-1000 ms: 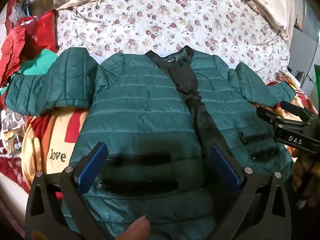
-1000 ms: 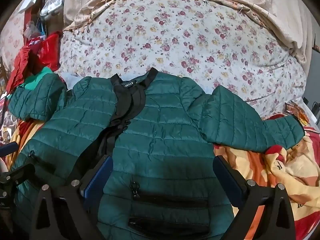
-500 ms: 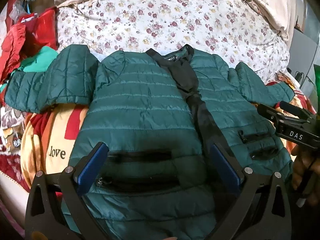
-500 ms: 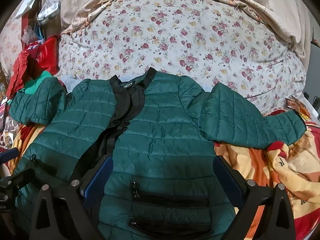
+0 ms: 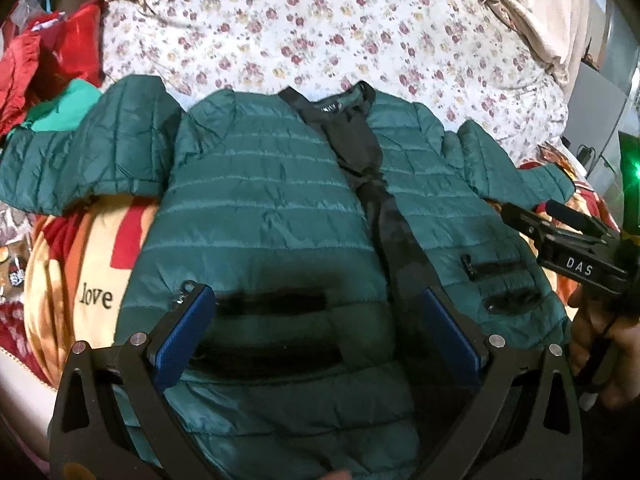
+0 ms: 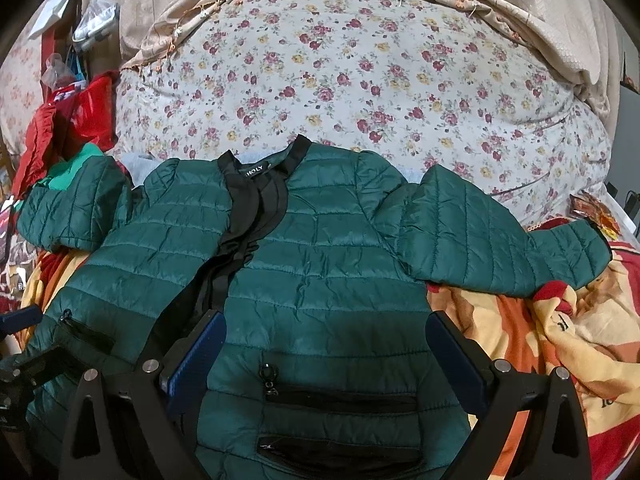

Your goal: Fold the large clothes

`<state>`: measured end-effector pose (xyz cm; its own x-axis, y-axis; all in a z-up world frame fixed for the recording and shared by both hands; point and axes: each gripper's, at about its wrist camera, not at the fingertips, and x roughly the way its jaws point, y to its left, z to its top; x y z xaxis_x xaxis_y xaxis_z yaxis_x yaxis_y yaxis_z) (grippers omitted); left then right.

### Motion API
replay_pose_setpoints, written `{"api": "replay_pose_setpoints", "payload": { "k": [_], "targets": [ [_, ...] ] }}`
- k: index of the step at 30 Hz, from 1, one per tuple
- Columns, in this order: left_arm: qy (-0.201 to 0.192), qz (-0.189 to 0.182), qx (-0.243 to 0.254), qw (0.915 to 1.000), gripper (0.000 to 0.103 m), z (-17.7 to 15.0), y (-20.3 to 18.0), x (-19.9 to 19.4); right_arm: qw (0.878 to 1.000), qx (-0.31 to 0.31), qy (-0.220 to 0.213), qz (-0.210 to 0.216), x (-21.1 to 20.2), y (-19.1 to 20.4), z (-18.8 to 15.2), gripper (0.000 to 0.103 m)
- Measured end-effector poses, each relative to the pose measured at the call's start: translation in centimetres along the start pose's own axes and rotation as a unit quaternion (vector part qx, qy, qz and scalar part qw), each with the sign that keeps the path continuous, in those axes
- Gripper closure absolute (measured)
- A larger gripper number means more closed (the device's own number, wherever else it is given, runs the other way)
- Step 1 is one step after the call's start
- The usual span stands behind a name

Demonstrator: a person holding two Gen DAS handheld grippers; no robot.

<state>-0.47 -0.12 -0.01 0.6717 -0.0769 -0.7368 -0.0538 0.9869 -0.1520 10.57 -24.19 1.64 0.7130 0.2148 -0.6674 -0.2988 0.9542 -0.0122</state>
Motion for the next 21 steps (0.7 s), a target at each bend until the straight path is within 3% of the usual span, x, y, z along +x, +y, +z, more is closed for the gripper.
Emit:
{"api": "replay_pose_setpoints", "payload": {
  "k": [18, 21],
  "targets": [
    [0.008, -0.026, -0.004, 0.9996, 0.0, -0.3, -0.53, 0.22, 1.0, 0.004, 0.001, -0.001, -0.07, -0.3, -0.09, 0.004],
    [-0.02, -0.014, -0.002, 0.9997, 0.0, -0.27, -0.56, -0.29, 1.0, 0.003, 0.001, -0.001, -0.03, -0.28, -0.08, 0.004]
  ]
}}
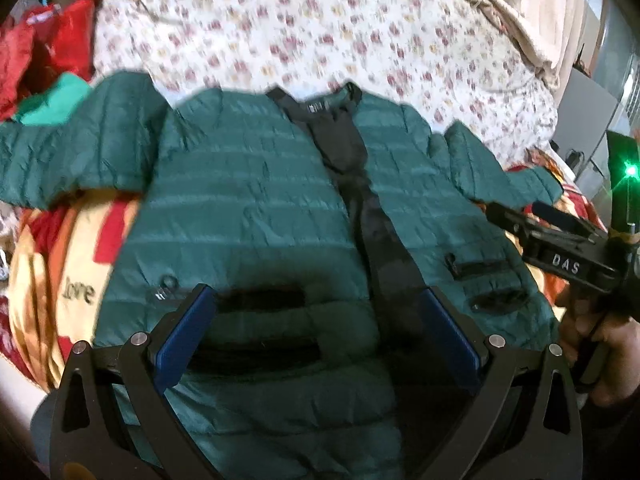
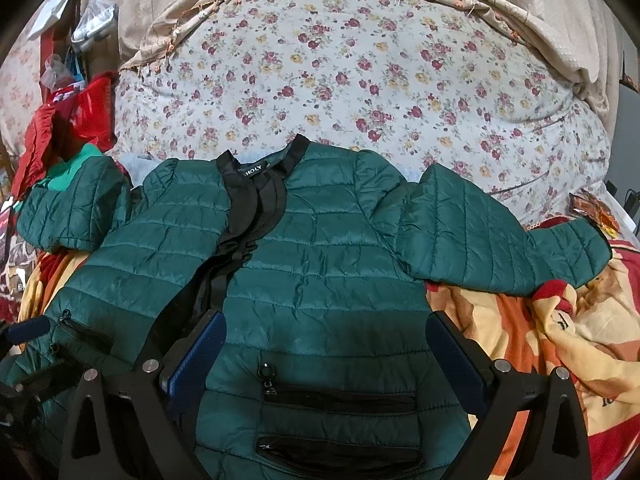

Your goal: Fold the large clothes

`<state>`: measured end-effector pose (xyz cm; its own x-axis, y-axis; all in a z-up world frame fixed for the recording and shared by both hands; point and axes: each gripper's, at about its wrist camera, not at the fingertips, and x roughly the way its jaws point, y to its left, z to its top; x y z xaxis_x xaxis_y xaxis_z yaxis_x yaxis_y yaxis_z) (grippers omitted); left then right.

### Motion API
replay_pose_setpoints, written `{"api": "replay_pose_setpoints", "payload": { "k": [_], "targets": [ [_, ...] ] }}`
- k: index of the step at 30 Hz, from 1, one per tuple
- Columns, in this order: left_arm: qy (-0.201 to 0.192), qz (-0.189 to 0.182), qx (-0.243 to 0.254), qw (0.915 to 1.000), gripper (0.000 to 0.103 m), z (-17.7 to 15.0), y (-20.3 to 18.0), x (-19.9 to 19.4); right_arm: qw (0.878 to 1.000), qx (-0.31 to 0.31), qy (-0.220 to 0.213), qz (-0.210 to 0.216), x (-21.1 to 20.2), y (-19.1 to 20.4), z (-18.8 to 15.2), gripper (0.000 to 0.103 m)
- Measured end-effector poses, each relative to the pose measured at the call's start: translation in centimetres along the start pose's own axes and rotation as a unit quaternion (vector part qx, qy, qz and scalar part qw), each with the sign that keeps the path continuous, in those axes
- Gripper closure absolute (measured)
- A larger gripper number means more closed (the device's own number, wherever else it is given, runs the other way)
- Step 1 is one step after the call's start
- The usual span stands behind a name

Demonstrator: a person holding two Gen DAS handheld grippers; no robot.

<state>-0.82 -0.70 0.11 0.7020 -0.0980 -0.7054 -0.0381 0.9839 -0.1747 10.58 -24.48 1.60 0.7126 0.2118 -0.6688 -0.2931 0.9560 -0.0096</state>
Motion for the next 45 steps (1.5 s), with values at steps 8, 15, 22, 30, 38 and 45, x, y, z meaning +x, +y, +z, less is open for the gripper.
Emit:
{"api": "replay_pose_setpoints", "payload": {
  "k": [8, 15, 22, 30, 38, 45],
  "targets": [
    [-0.031, 0.048, 0.047, 0.9972, 0.0, 0.2, -0.4, -0.7, 1.0, -0.001, 0.001, 0.0, 0.0, 0.0, -0.1, 0.004],
    [-0.02, 0.063, 0.039, 0.9971, 0.0, 0.2, 0.2, -0.3, 1.0, 0.001, -0.001, 0.001, 0.0, 0.0, 0.0, 0.004],
    [-0.017, 0.064, 0.034, 0.9972, 0.0, 0.3, 0.4, -0.3, 1.0, 0.0, 0.0, 0.0, 0.0, 0.0, 0.0, 0.004],
    [-0.016, 0.064, 0.033, 0.9973, 0.0, 0.2, 0.6, -0.4, 1.0, 0.0, -0.001, -0.002, 0.1, 0.0, 0.0, 0.004],
    [-0.011, 0.058, 0.025, 0.9979, 0.0, 0.1, 0.5, -0.3, 1.0, 0.005, -0.003, -0.004, -0.1, -0.3, 0.1, 0.004],
    [-0.008, 0.061, 0.016, 0.998, 0.0, 0.2, 0.7, -0.2, 1.0, 0.006, -0.005, -0.005, -0.2, -0.4, 0.1, 0.004]
  ]
}}
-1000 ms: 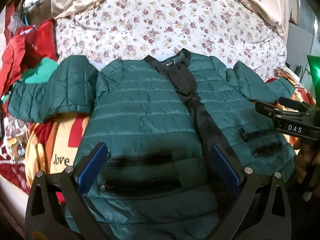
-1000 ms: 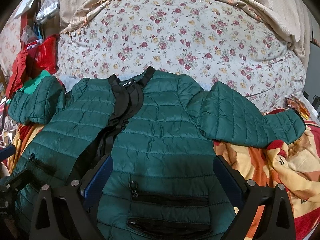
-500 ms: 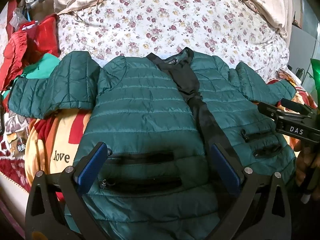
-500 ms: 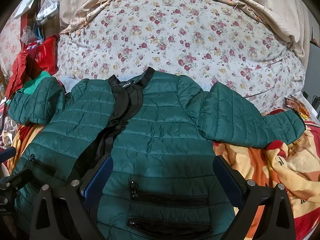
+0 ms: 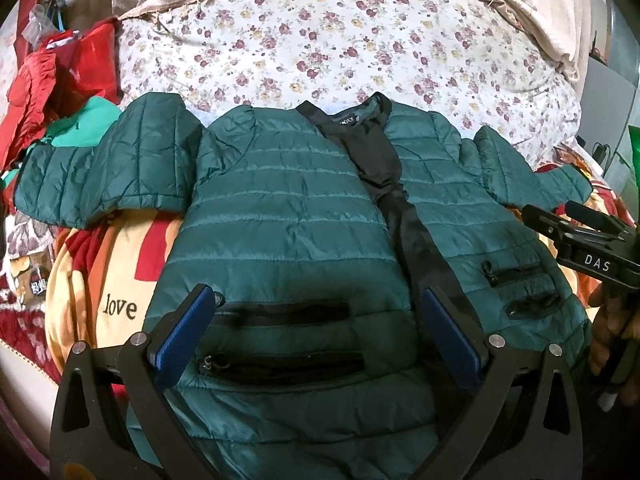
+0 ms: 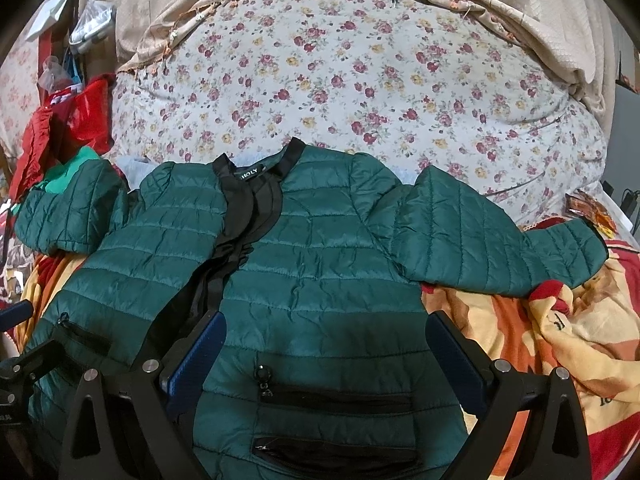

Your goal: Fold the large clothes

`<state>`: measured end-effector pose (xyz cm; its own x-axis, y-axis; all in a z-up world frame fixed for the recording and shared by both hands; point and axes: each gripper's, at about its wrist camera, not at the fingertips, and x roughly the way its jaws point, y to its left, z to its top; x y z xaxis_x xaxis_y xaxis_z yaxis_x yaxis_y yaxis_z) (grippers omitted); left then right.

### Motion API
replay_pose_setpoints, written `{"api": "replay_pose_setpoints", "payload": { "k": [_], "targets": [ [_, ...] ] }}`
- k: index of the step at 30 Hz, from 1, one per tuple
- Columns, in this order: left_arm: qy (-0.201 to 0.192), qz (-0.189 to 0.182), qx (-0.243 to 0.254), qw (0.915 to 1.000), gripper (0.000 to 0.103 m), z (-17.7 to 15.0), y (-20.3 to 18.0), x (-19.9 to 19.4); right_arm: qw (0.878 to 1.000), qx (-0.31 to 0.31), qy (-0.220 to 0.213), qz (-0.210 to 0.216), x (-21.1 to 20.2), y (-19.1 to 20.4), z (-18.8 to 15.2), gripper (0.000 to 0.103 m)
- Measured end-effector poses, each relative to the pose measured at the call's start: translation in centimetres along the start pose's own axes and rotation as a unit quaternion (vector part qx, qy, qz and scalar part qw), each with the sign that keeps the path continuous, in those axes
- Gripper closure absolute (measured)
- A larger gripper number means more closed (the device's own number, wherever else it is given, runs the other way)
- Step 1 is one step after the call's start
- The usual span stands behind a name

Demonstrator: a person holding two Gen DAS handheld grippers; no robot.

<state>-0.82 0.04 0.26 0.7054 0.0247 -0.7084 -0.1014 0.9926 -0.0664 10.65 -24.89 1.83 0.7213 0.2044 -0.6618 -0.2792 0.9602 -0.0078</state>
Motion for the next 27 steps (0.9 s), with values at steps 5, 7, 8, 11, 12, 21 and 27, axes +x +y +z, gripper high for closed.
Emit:
{"api": "replay_pose_setpoints", "payload": {
  "k": [5, 7, 8, 11, 12, 21, 27],
  "targets": [
    [0.003, 0.006, -0.006, 1.0, 0.0, 0.0, 0.3, 0.2, 1.0, 0.0, 0.001, -0.004, 0.1, 0.0, 0.0, 0.004],
    [0.007, 0.013, -0.008, 0.9999, 0.0, 0.0, 0.5, 0.4, 1.0, 0.002, 0.001, -0.005, 0.0, -0.1, 0.0, 0.004],
    [0.007, 0.013, -0.01, 0.9998, 0.0, 0.0, 0.5, 0.4, 1.0, 0.002, 0.0, -0.005, 0.0, -0.1, 0.0, 0.004],
    [0.007, 0.016, -0.014, 0.9997, 0.0, 0.0, 0.9, 0.5, 1.0, 0.004, -0.003, -0.006, -0.2, -0.2, 0.1, 0.004],
    [0.006, 0.018, -0.015, 0.9997, 0.0, 0.1, 1.0, 0.5, 1.0, 0.005, -0.004, -0.007, -0.2, -0.3, 0.1, 0.004],
    [-0.003, 0.052, -0.022, 0.9984, 0.0, 1.0, 2.7, 0.7, 1.0, 0.006, -0.006, -0.008, -0.3, -0.4, 0.1, 0.004],
    [-0.035, 0.079, -0.03, 0.9958, 0.0, 3.2, 5.9, 0.3, 1.0, 0.007, -0.006, -0.009, -0.3, -0.4, 0.2, 0.004]
  ]
}}
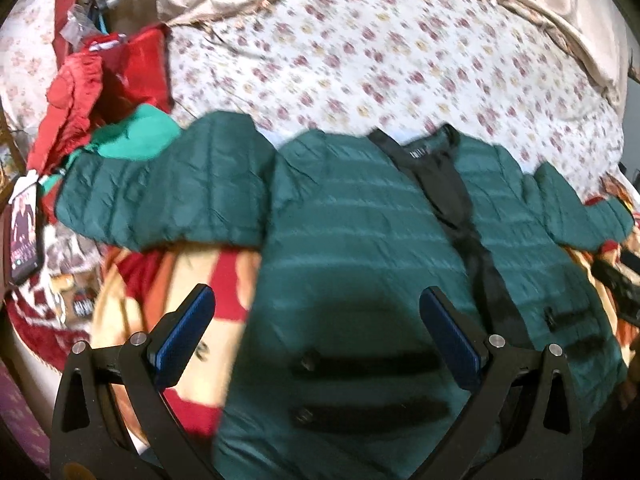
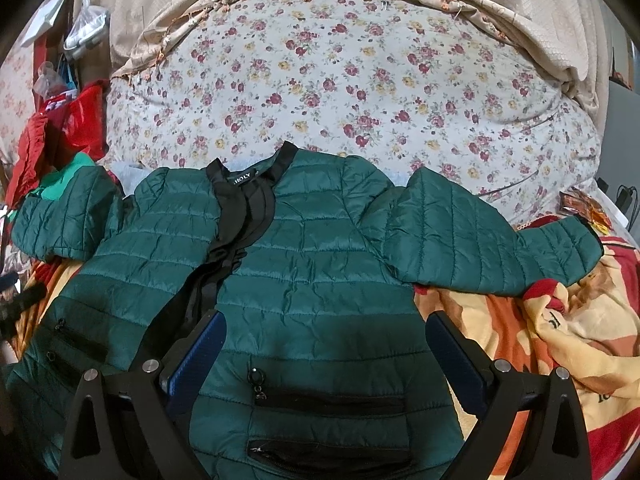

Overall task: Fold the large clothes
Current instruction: 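Move the left gripper toward the jacket sleeve nearest it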

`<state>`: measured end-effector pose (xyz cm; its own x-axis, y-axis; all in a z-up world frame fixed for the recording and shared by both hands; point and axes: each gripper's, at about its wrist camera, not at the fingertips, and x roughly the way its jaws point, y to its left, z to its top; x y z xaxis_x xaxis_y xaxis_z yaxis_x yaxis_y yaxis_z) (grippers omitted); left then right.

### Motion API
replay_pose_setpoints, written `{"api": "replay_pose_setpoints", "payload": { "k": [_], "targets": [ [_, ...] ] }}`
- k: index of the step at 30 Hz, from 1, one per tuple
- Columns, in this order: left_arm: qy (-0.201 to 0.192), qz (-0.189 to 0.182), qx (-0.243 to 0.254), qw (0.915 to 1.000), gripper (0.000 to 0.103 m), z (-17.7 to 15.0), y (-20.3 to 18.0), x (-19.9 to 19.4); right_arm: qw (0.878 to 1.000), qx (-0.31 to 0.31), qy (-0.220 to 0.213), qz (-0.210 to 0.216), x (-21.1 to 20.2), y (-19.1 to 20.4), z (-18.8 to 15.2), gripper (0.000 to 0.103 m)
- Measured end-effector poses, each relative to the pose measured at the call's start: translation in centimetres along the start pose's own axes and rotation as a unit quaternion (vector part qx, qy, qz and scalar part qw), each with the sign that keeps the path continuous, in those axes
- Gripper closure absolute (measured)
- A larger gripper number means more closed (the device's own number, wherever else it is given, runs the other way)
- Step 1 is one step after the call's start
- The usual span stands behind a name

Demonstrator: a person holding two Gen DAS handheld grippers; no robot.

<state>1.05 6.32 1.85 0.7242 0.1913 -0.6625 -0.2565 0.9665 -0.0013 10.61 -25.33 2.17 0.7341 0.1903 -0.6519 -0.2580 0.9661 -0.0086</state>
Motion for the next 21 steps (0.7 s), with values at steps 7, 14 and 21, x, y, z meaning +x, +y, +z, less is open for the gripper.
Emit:
{"api": "replay_pose_setpoints", "payload": {
  "k": [7, 14, 21],
  "targets": [
    [-0.021, -0.066, 0.016, 0.9975, 0.0, -0.6, 1.6, 0.5, 1.0, -0.002, 0.001, 0.0, 0.0, 0.0, -0.1, 0.004],
    [0.012, -0.036, -0.001, 0.9993, 0.0, -1.0, 1.8, 2.3, 1.0, -0.003, 0.007, -0.003, 0.2, -0.1, -0.2, 0.004],
    [0.031, -0.004, -0.05, 0.9983, 0.0, -1.4, 3.6, 3.1, 1.0, -0.005, 0.008, -0.006, 0.4, 0.0, -0.2, 0.004]
  ]
}}
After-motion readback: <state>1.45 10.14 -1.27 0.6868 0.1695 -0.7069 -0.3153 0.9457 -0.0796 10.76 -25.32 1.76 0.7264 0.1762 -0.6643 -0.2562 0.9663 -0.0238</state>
